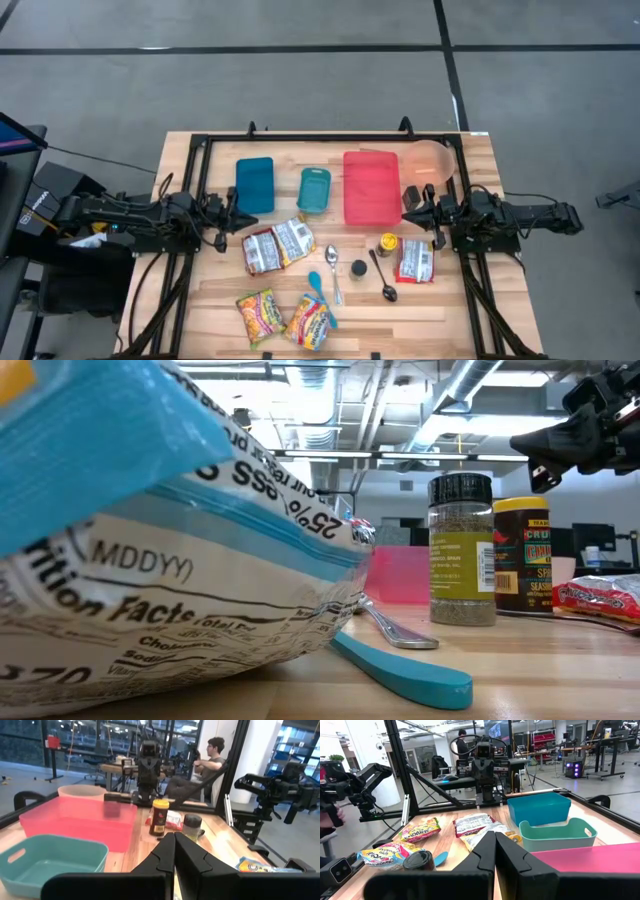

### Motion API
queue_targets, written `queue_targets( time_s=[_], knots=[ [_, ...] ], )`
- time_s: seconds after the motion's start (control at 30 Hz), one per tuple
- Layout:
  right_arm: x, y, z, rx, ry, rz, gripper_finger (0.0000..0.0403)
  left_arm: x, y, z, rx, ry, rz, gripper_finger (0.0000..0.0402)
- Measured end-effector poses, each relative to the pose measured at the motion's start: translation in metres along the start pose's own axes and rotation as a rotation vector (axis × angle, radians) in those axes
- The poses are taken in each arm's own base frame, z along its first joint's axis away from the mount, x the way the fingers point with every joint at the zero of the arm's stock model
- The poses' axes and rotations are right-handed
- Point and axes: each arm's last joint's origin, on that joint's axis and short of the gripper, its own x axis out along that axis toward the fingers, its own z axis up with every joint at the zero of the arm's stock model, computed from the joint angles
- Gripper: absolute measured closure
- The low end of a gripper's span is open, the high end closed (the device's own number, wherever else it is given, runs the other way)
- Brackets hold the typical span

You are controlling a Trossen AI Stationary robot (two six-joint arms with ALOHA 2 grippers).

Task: Pick & Place Food Item
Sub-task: Put the black spice can into the blue bin

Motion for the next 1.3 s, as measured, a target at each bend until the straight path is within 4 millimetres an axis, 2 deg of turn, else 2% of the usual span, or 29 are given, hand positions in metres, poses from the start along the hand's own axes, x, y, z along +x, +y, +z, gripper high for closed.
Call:
queue_targets(
  time_s=[0.63, 1.07, 1.17, 1.3],
  knots=[
    [0.000, 0.000, 0.000, -0.014, -0.001, -0.005, 0.0403, -0.003, -0.002, 0.022, 0.006, -0.236, -0.008, 0.0402],
    [0.000, 0.000, 0.006, -0.032, -0.061, -0.009, 0.0403, -0.003, -0.003, 0.025, 0.004, -0.265, -0.010, 0.0402],
    [-0.001, 0.001, 0.011, 0.034, -0.114, 0.001, 0.0403, -0.004, -0.003, 0.026, -0.009, -0.274, -0.014, 0.0401],
    [-0.002, 0.002, 0.018, 0.229, -0.187, 0.030, 0.0403, -0.005, -0.003, 0.029, -0.027, -0.309, -0.022, 0.0402]
  ],
)
